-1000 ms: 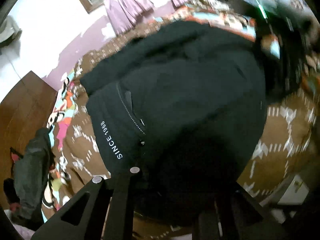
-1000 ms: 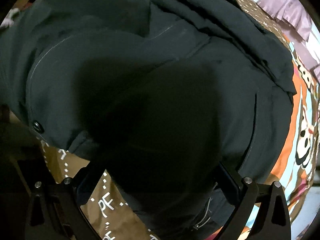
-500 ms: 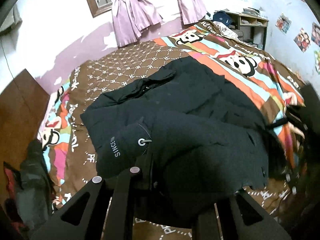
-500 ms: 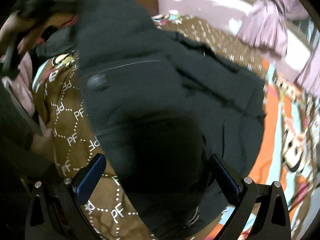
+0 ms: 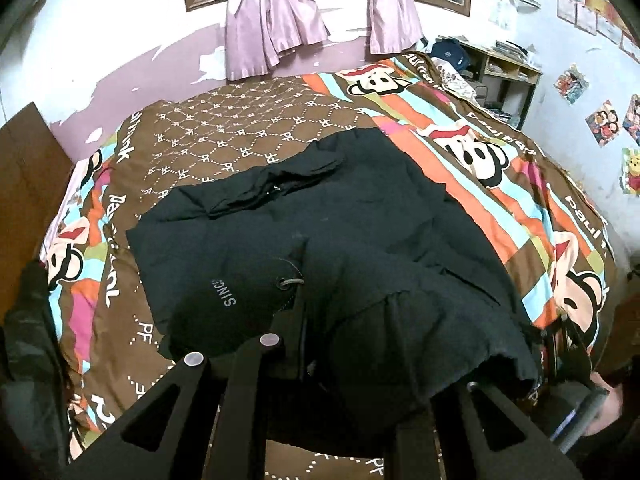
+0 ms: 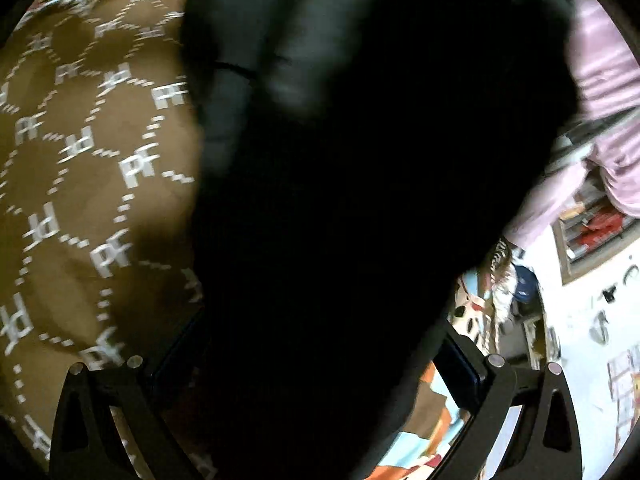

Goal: Fold large clothes

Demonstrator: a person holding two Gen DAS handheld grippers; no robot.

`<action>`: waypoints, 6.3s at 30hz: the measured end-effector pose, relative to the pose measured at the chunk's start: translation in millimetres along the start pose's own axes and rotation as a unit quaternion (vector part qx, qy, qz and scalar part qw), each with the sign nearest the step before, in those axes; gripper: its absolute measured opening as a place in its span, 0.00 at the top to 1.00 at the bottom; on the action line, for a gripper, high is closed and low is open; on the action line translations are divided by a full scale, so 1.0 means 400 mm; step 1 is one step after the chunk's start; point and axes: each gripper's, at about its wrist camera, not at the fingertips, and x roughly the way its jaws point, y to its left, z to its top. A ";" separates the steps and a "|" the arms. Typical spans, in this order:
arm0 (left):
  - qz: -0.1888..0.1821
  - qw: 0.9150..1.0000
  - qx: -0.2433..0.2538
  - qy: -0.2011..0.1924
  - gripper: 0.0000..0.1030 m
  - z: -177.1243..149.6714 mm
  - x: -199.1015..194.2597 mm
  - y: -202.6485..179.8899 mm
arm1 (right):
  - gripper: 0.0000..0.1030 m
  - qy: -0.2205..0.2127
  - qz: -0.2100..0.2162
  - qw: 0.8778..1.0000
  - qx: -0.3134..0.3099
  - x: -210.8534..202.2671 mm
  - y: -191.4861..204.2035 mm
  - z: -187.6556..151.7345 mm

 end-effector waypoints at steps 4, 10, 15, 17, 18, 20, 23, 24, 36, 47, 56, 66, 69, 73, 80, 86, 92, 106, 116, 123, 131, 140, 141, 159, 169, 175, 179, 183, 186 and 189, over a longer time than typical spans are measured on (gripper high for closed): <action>-0.016 1.000 -0.006 -0.005 0.89 -0.011 -0.016 0.031 | 0.16 -0.017 0.031 0.996 0.085 -0.011 -0.125 -0.004; -0.032 0.999 -0.019 -0.014 0.89 -0.023 -0.052 0.092 | 0.62 -0.067 0.093 0.985 0.127 -0.077 -0.255 0.025; -0.037 0.998 -0.047 -0.026 0.89 -0.020 -0.089 0.138 | 0.75 -0.109 0.103 0.975 0.166 -0.140 -0.346 0.067; -0.042 0.997 -0.056 -0.029 0.89 -0.022 -0.103 0.152 | 0.82 -0.122 0.124 0.967 0.188 -0.156 -0.382 0.082; -0.045 0.997 -0.060 -0.029 0.89 -0.024 -0.109 0.157 | 0.83 -0.125 0.134 0.964 0.194 -0.161 -0.395 0.087; -0.053 0.996 -0.060 -0.029 0.89 -0.032 -0.123 0.162 | 0.86 -0.129 0.158 0.956 0.211 -0.161 -0.432 0.100; -0.063 0.996 -0.057 -0.031 0.89 -0.044 -0.140 0.166 | 0.87 -0.145 0.186 0.943 0.234 -0.188 -0.485 0.131; -0.066 0.996 -0.057 -0.032 0.89 -0.047 -0.143 0.165 | 0.87 -0.149 0.189 0.941 0.236 -0.191 -0.498 0.138; -0.071 0.993 -0.057 -0.070 0.90 -0.149 -0.287 0.146 | 0.89 -0.184 0.204 0.949 0.153 -0.296 -0.455 0.110; -0.077 0.996 -0.041 0.002 0.91 -0.309 -0.309 0.041 | 0.90 -0.166 0.217 0.953 0.127 -0.328 -0.401 0.071; -0.060 0.994 -0.090 -0.028 0.91 -0.141 -0.300 0.138 | 0.90 -0.161 0.176 0.957 0.165 -0.229 -0.494 0.209; -0.027 0.992 -0.117 -0.030 0.91 0.059 -0.181 0.306 | 0.88 -0.149 0.184 0.958 0.163 -0.026 -0.612 0.414; -0.024 0.992 -0.124 -0.024 0.91 0.102 -0.129 0.353 | 0.88 -0.139 0.207 0.951 0.184 0.059 -0.641 0.452; -0.037 0.990 -0.136 -0.015 0.90 0.146 -0.038 0.421 | 0.87 -0.124 0.233 0.945 0.195 0.186 -0.658 0.487; -0.090 0.985 -0.149 -0.002 0.84 0.183 0.158 0.550 | 0.82 -0.111 0.293 0.919 0.241 0.391 -0.665 0.506; -0.136 0.977 -0.166 0.003 0.79 0.181 0.267 0.630 | 0.71 -0.112 0.351 0.885 0.286 0.504 -0.683 0.490; -0.189 0.970 -0.150 0.008 0.72 0.188 0.251 0.665 | 0.25 -0.116 0.388 0.867 0.291 0.503 -0.739 0.470; -0.245 0.960 -0.135 -0.021 0.68 0.178 0.135 0.654 | 0.01 -0.205 0.358 0.830 0.374 0.410 -0.849 0.406; -0.219 0.951 -0.194 -0.096 0.31 0.183 0.056 0.725 | 0.00 -0.238 0.359 0.813 0.393 0.372 -0.876 0.351; -0.182 0.939 -0.255 -0.142 0.19 0.136 0.045 0.808 | 0.00 -0.183 0.301 0.860 0.369 0.404 -0.809 0.330; -0.164 0.949 -0.257 -0.077 0.19 0.087 0.193 0.784 | 0.00 -0.118 0.209 0.900 0.364 0.503 -0.780 0.292; -0.162 0.941 -0.292 -0.058 0.20 0.096 0.306 0.792 | 0.00 -0.051 0.294 0.852 0.431 0.686 -0.794 0.304; -0.167 0.934 -0.310 -0.067 0.20 0.103 0.311 0.803 | 0.00 -0.048 0.292 0.851 0.433 0.690 -0.794 0.308; -0.117 0.924 -0.317 -0.178 0.88 0.110 0.218 0.786 | 0.81 -0.141 0.268 0.829 0.470 0.577 -0.855 0.301; -0.066 0.924 -0.362 -0.105 0.81 0.087 0.321 0.813 | 0.35 -0.098 0.199 0.861 0.458 0.630 -0.796 0.309; 0.016 0.924 -0.356 -0.138 0.42 0.074 0.246 0.794 | 0.18 -0.148 0.131 0.887 0.416 0.531 -0.796 0.319; 0.036 0.924 -0.326 -0.195 0.42 0.069 0.166 0.744 | 0.08 -0.193 0.150 0.896 0.372 0.448 -0.734 0.332; 0.008 0.945 -0.245 -0.218 0.40 0.080 0.116 0.642 | 0.08 -0.191 0.214 0.896 0.339 0.429 -0.651 0.351; -0.025 0.959 -0.197 -0.203 0.40 0.076 0.125 0.554 | 0.08 -0.176 0.251 0.897 0.317 0.438 -0.590 0.363; -0.061 0.970 -0.161 -0.172 0.40 0.070 0.177 0.468 | 0.08 -0.161 0.258 0.903 0.305 0.456 -0.549 0.372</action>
